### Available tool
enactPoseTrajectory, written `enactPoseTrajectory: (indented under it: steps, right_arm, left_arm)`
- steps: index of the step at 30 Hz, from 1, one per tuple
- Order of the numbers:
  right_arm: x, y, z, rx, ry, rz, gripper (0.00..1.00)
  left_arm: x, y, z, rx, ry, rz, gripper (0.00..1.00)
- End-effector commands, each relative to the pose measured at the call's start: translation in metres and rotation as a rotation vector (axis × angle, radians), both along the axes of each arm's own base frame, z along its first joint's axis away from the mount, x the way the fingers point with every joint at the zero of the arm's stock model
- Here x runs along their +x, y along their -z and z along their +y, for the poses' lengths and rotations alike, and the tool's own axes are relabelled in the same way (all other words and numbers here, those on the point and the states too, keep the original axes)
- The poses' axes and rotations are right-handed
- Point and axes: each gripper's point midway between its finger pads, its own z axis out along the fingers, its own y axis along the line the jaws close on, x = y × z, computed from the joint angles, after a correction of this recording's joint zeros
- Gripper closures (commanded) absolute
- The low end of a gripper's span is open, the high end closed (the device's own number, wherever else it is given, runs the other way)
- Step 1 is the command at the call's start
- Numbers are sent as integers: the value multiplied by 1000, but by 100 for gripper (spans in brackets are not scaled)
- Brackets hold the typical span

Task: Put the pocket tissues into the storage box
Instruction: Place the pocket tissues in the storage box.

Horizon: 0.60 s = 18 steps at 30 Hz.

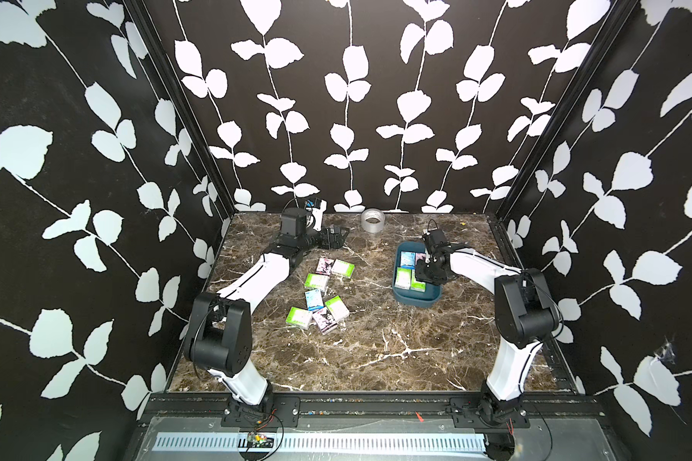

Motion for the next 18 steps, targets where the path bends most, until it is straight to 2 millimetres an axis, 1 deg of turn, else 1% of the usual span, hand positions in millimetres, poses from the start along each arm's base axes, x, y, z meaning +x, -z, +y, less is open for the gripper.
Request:
enactPoseTrajectory:
  steps: [1,6,9,14,18]
  right_arm:
    - [-1,9,3,22,-1,15,66]
    - [2,4,7,37,-29,-1,68]
    - [2,3,9,45,-39,-3,68]
    - [0,-4,5,30,-36,-9,56]
    - [3,-27,1,9,-62,-74,49]
  left_arm:
    - [-5,-27,3,0,5,-60,1]
    - [-5,-28,3,2,5,-61,1]
    - [-4,-28,3,2,4,-62,1]
    - [-4,-27,3,7,2,-62,1]
    - [-4,-29,6,15,-11,-65,1]
